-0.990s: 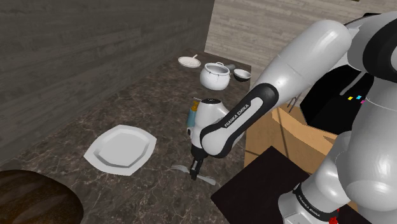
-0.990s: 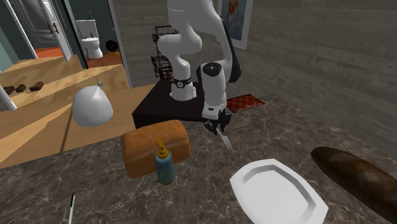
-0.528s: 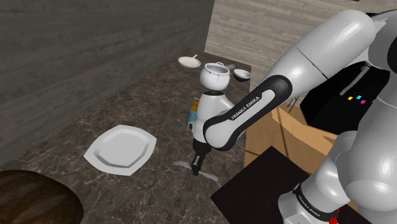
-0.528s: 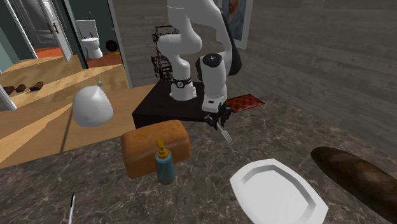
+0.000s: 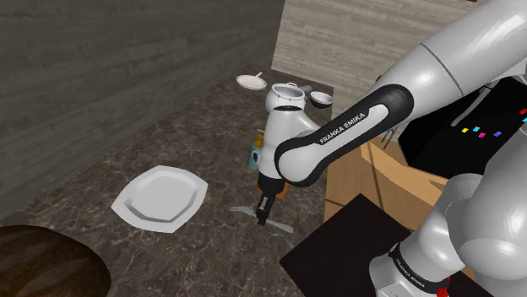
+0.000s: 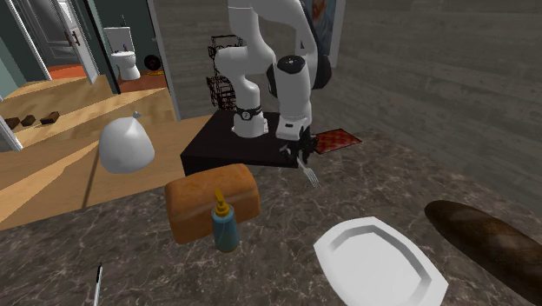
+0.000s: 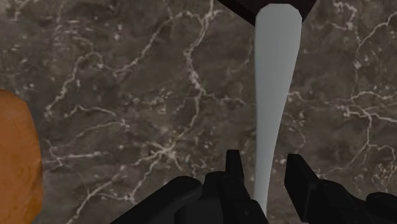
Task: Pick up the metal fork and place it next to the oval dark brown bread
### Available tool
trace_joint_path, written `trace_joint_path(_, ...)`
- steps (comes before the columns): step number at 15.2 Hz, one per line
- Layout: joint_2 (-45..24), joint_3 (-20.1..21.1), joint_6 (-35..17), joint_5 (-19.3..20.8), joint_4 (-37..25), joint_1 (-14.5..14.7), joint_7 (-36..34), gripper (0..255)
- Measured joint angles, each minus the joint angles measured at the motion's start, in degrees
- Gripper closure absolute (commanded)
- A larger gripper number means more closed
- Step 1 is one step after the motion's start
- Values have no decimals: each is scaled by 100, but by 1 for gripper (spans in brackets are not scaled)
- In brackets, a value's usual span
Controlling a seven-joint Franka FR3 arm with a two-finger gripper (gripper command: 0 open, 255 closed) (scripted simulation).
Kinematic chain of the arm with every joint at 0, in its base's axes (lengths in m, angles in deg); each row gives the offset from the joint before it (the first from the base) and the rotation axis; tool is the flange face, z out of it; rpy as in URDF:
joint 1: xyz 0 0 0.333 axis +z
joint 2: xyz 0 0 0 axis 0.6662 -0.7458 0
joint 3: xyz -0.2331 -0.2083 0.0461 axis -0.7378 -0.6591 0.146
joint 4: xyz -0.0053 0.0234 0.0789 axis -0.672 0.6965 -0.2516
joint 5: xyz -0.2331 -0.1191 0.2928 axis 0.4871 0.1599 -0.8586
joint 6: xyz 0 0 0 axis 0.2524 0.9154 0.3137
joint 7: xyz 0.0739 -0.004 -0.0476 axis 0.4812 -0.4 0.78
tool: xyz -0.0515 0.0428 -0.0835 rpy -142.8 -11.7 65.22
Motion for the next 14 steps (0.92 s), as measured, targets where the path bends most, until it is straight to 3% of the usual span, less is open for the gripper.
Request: trace_joint_path(14,980,-44,1170,79,-200,-42,-191,255)
